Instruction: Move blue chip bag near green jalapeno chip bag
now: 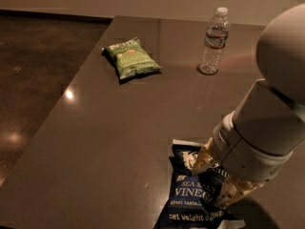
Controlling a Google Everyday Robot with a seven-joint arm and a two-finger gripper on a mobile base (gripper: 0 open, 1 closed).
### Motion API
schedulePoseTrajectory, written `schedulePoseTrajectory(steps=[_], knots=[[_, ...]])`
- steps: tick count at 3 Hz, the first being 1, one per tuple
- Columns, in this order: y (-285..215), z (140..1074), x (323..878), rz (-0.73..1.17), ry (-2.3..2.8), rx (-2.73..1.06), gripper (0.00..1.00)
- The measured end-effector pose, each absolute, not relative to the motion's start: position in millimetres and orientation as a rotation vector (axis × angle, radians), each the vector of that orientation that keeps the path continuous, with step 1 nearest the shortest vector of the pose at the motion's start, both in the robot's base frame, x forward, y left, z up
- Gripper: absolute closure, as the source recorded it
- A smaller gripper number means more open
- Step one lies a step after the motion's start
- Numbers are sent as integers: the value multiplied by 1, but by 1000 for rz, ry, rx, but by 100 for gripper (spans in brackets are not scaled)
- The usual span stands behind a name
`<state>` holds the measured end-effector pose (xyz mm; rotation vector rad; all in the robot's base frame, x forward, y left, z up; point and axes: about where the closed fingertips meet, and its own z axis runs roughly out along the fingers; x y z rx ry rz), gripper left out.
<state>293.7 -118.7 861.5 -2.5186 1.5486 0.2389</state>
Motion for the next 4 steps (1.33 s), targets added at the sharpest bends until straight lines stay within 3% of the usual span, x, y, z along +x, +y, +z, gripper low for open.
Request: schedulePoseTrajectory(steps=[1,4], knots=[[-103,890,323,193,1540,-2453,98],[-22,924,462,195,1706,-2153,100]])
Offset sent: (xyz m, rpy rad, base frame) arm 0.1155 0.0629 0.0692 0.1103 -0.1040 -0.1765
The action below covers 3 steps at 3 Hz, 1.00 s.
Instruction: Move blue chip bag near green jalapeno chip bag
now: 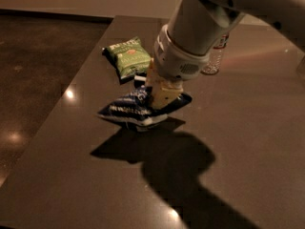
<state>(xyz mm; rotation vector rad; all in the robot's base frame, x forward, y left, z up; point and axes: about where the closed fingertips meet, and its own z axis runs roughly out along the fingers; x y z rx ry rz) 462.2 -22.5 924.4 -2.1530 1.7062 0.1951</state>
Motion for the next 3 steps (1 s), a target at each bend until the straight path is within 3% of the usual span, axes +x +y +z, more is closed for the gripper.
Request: schedulePoseTrajectory(steps=[2,3], knots=[[26,924,540,131,1785,-1991,100],[35,920,572,27,1792,-1949,83]])
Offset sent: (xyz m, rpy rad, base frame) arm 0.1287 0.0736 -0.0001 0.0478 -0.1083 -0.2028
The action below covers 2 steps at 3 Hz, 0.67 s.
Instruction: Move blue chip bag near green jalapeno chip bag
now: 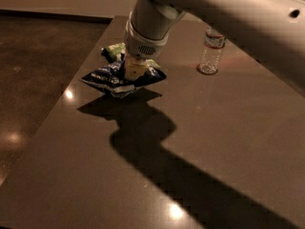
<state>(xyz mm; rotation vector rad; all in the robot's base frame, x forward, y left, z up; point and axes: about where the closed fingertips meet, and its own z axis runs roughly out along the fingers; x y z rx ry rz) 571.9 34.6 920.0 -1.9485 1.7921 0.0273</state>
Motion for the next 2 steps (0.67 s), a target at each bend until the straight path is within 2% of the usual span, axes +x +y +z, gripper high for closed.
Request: schedulePoseTrajectory(steps=[1,2], knots=[[25,910,594,-79,1813,-1943,59],[25,909,594,-88,1812,-1946,36]])
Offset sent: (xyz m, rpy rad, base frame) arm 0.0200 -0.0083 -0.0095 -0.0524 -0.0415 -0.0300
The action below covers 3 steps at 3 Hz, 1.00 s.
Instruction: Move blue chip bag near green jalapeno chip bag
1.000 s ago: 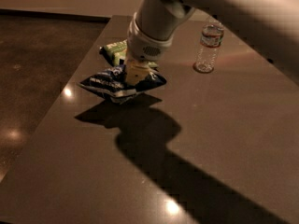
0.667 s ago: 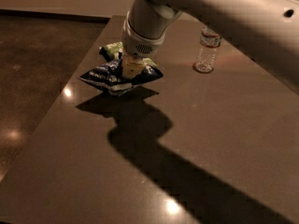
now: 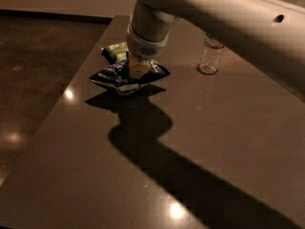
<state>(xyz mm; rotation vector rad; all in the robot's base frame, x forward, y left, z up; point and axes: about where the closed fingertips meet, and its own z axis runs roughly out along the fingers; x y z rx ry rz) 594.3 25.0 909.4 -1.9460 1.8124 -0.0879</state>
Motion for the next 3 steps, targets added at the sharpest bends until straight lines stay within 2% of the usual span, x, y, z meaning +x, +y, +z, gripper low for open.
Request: schedulePoseTrajectory(steps=[1,2,3], knots=[[26,909,594,-88,1811,-1948,13],[26,909,593,-88,1810,-1950,0],[26,909,593,-88,1810,-1950,0]])
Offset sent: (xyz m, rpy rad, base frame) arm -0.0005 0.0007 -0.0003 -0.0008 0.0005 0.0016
